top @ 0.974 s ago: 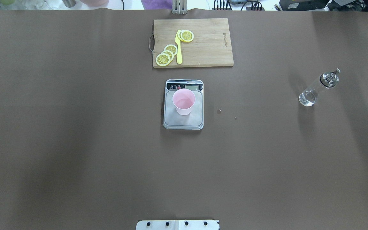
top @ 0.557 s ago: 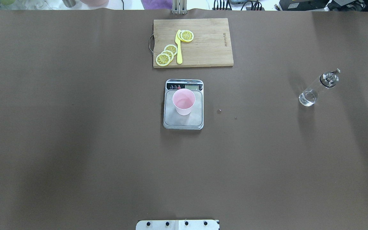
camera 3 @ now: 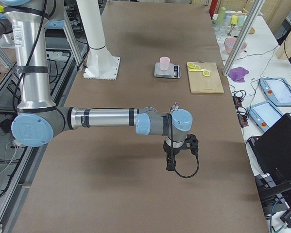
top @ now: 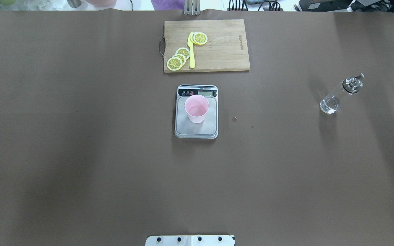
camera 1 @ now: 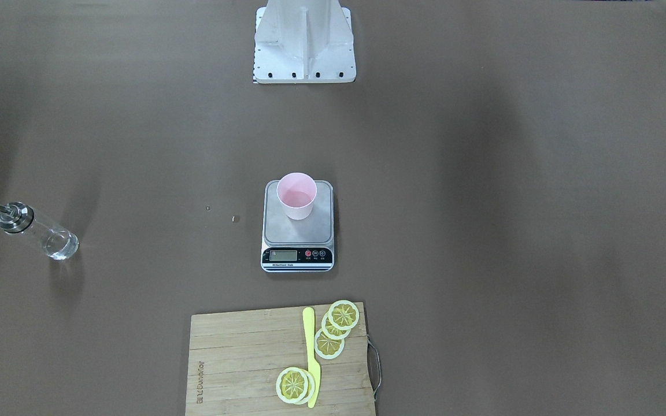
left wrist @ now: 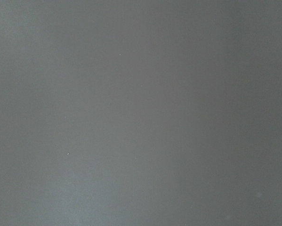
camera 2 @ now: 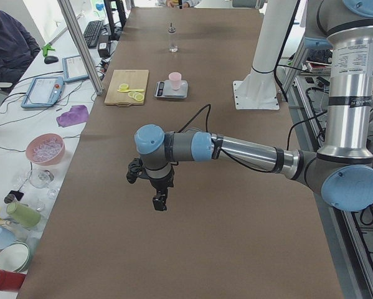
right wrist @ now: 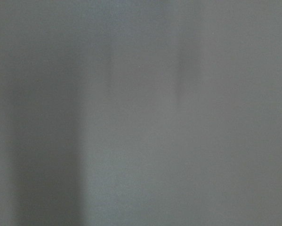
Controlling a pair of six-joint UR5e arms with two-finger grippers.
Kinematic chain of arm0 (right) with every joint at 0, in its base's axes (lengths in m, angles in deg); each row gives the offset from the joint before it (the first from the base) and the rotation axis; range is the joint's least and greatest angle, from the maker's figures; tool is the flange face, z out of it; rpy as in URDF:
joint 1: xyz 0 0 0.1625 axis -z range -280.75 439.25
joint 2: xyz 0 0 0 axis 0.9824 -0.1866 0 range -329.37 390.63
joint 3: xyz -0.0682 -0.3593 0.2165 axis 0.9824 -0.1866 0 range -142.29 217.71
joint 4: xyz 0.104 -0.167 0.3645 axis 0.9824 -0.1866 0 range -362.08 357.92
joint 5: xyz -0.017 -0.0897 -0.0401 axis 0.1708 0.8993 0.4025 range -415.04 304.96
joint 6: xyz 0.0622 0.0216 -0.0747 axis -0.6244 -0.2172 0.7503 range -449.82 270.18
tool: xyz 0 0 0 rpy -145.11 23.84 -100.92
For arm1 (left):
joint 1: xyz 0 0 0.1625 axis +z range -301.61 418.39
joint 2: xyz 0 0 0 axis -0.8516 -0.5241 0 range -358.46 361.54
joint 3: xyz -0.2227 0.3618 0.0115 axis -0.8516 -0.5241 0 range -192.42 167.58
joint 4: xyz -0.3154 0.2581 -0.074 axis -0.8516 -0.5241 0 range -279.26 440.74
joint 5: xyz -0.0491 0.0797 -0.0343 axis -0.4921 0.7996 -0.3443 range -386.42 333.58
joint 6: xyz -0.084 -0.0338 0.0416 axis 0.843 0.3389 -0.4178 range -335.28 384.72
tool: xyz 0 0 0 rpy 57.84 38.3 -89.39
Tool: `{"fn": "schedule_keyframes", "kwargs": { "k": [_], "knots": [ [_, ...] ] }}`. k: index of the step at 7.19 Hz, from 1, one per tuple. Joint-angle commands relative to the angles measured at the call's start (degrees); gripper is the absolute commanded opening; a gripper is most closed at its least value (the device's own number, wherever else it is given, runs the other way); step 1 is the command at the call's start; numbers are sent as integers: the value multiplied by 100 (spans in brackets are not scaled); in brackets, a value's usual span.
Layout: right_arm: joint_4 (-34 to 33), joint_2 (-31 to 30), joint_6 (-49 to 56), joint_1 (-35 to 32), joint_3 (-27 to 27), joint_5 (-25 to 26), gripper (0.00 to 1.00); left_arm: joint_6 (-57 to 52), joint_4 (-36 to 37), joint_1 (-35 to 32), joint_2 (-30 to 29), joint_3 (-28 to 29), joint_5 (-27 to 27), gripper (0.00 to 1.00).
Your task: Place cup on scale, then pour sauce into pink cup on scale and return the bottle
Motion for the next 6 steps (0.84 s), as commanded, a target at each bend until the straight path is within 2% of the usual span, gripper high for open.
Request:
{"fn": "schedule_keyframes", "kwargs": {
  "k": [1, 6],
  "knots": [
    [0, -125, -21, 0, 239, 21, 100, -1, -19, 0, 4, -1, 0, 99],
    [0, -135, -21, 0, 293, 13, 100, -1, -28, 0, -5, -1, 0, 99]
  ]
}}
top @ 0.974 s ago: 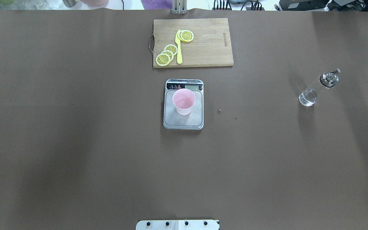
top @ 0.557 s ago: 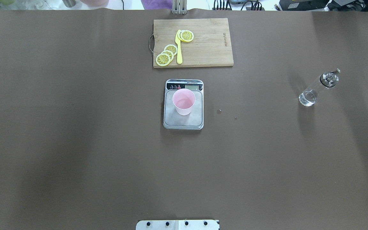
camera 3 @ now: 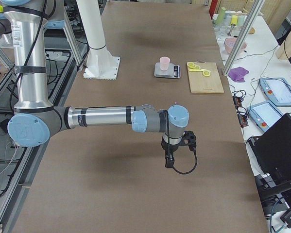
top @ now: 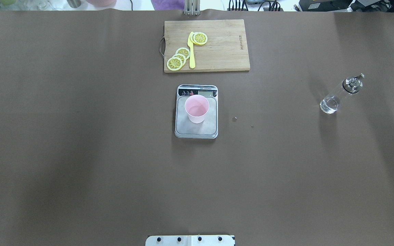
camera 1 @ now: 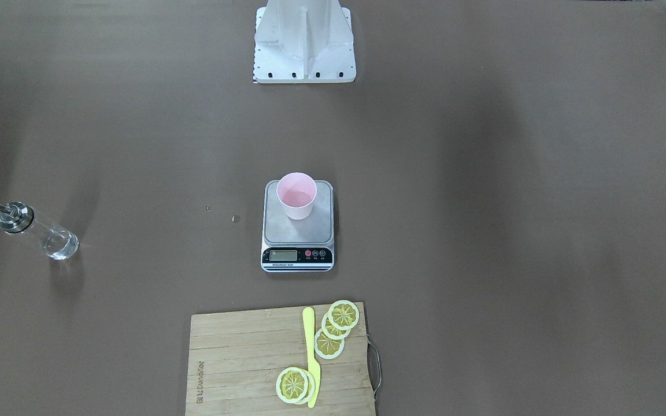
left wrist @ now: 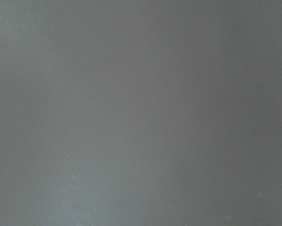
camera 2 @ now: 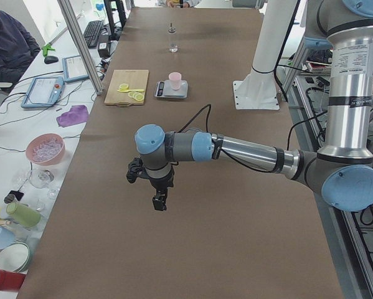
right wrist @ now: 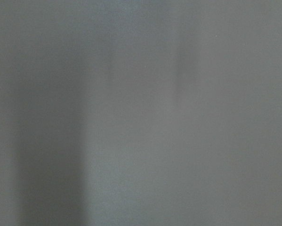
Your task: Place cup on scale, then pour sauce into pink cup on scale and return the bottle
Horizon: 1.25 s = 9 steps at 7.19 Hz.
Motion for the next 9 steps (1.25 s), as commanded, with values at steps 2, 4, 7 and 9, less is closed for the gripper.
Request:
{"fn": "schedule_keyframes", "kwargs": {
  "k": [2, 4, 7, 9],
  "knots": [
    [0, -9, 0, 0, 8, 0, 100, 0, 0, 0, -30, 0, 0, 99],
    [-9, -88, 0, 0, 104, 0, 100, 0, 0, 9, -39, 9, 0, 99],
    [-9, -317, 0, 0, 430, 0, 100, 0, 0, 9, -39, 18, 0, 99],
    [-9, -326, 0, 0, 430, -9, 100, 0, 0, 9, -39, 18, 0, 99]
  ]
}}
